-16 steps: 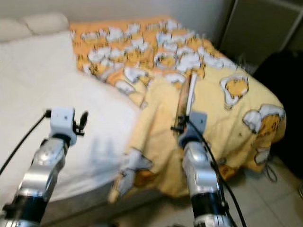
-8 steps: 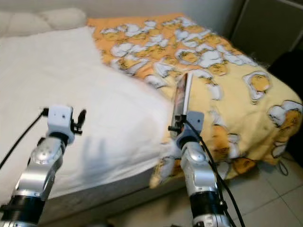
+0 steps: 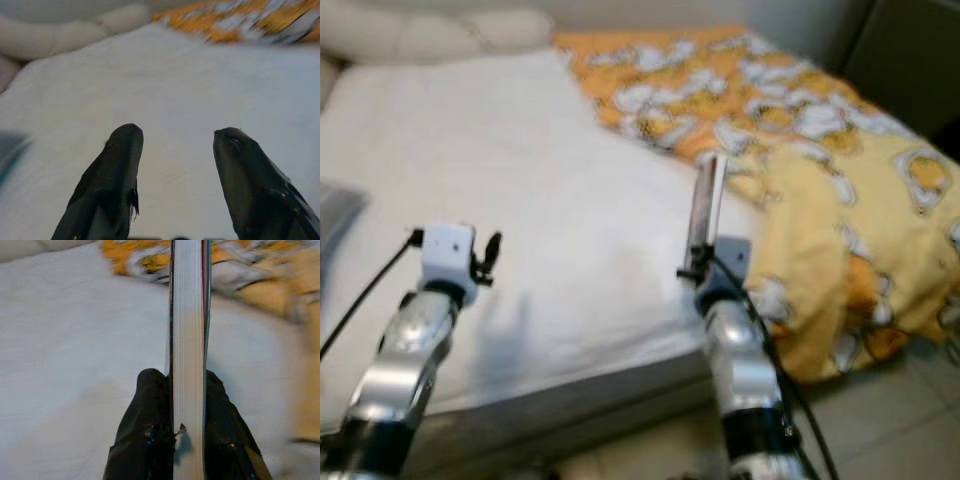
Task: Clean up the room
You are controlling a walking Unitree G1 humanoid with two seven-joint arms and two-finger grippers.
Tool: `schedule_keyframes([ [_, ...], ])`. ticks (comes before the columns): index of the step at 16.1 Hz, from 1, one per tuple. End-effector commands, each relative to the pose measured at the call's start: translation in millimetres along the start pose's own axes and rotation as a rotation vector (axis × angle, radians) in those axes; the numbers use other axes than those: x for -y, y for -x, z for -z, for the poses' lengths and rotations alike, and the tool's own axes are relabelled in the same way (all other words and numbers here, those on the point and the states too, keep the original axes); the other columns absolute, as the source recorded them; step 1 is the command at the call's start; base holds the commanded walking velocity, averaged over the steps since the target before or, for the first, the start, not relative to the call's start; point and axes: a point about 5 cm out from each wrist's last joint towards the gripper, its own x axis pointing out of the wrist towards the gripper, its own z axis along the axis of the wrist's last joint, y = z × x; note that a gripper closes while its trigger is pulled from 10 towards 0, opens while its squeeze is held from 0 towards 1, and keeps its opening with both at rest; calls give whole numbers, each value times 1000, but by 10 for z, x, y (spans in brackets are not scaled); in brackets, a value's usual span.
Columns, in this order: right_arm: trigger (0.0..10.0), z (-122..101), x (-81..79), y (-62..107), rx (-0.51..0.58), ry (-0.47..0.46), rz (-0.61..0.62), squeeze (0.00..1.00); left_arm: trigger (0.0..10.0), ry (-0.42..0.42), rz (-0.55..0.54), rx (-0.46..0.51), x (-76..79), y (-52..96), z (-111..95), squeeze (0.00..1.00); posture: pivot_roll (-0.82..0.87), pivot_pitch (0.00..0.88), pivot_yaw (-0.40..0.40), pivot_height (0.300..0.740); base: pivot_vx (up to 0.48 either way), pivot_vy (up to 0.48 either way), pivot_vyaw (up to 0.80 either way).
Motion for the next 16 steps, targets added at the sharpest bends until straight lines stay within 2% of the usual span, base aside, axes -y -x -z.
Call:
schedule_keyframes([
  [1,10000,-166,-24,-37,59,17,-30,0,10000,0,4,25,35,-20,-81,0,112,0,-25,740,0,480,0],
  [8,10000,-154,-115,-50,53,9,-63,0,10000,-7,-3,29,4,-41,-103,0,116,0,-25,740,0,480,0],
  [12,10000,-173,-107,-66,54,16,-68,0,10000,-14,10,62,38,-47,-157,0,113,0,-27,740,0,0,0],
  [16,10000,-174,-83,-71,51,24,-65,0,10000,21,16,82,49,-58,-189,0,111,0,-27,740,0,0,0],
])
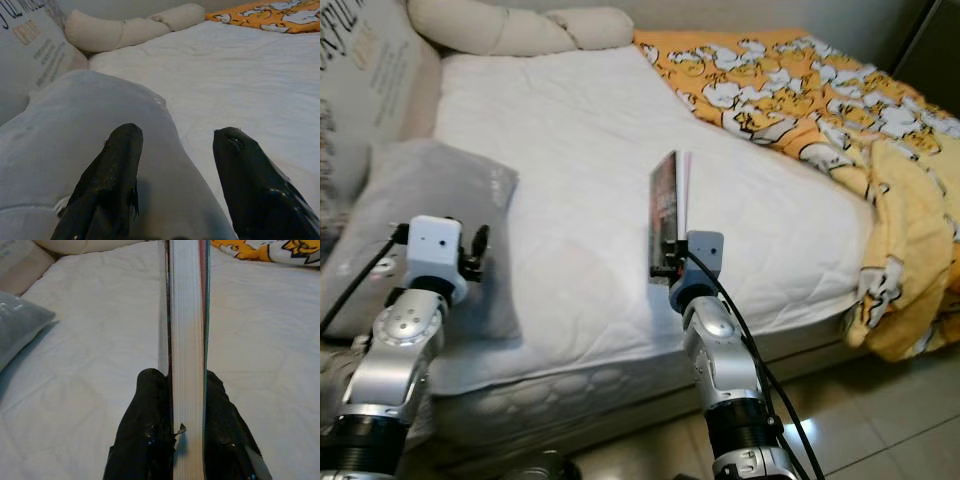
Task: Clean up the room
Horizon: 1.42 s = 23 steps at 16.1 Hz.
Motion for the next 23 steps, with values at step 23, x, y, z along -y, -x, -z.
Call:
schedule_keyframes([
  [23,10000,-159,142,-14,51,40,55,0,10000,31,61,35,124,-74,-85,0,86,0,-15,740,72,0,0],
])
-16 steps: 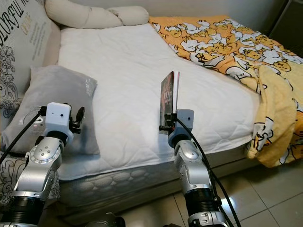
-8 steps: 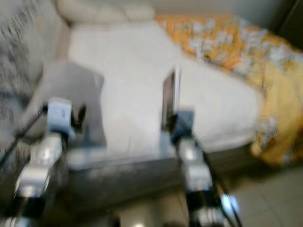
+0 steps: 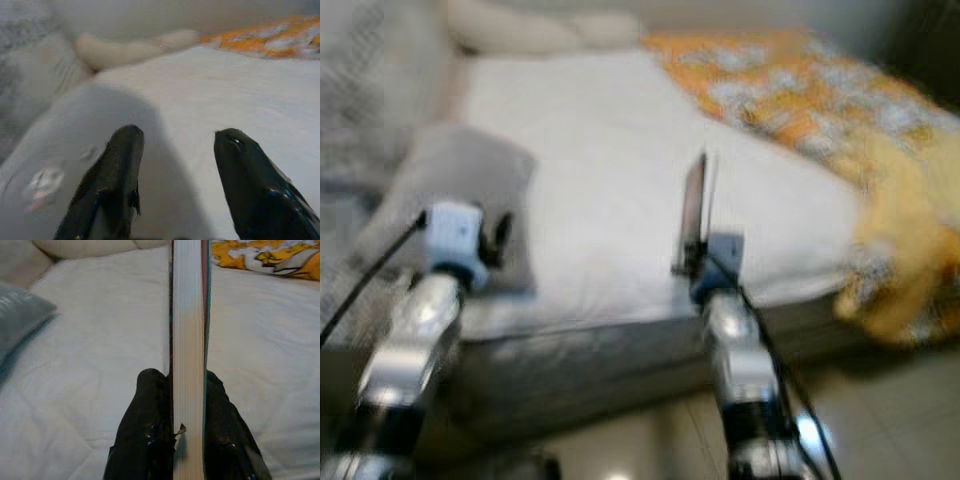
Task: Clean up the room
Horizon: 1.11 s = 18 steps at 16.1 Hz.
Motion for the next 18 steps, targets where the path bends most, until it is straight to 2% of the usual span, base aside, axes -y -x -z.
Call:
schedule_keyframes([
  [1,10000,-118,-56,-31,45,1,-16,0,10000,-2,11,19,14,-40,-69,0,86,0,-15,740,300,0,0],
  [7,10000,-121,-53,-32,45,7,-22,0,10000,2,9,21,16,-40,-64,0,86,0,-17,740,303,0,0],
  [9,10000,-135,-88,-34,45,26,-64,0,10000,1,7,21,10,-38,-63,0,87,0,-17,740,307,0,0],
  [14,10000,-132,-180,-39,40,58,-117,0,10000,-8,1,20,-4,-28,-61,0,95,0,-21,740,307,0,800],
  [16,10000,-102,-113,-50,21,21,-61,0,10000,-10,5,21,-2,-26,-63,0,95,0,-21,740,307,0,400],
  [18,10000,-97,-81,-46,17,27,-56,0,10000,-9,8,22,1,-26,-66,0,92,0,-18,740,306,0,0],
])
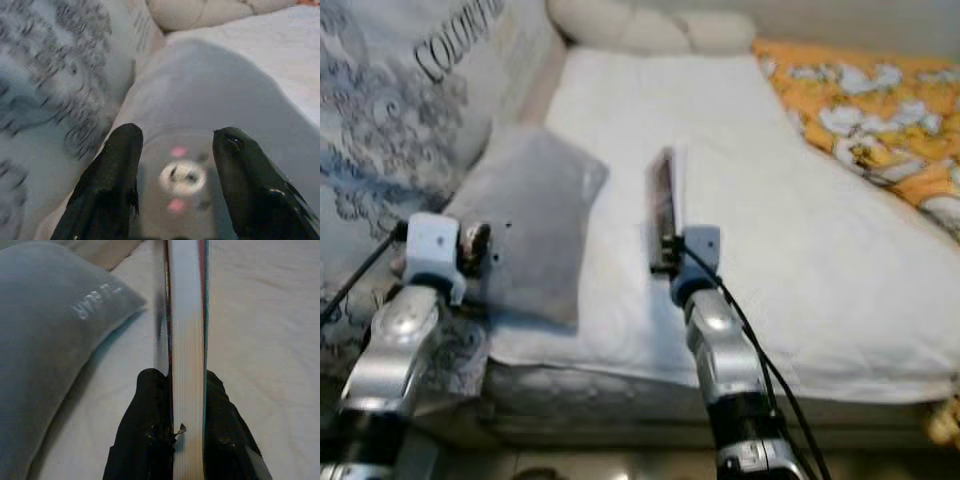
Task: Clean up the room
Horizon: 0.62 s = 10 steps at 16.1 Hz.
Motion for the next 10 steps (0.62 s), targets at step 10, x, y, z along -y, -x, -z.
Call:
schedule_keyframes([
  [10,10000,-58,140,3,14,20,41,0,10000,7,44,22,136,-18,-48,0,90,0,-22,740,307,0,0],
])
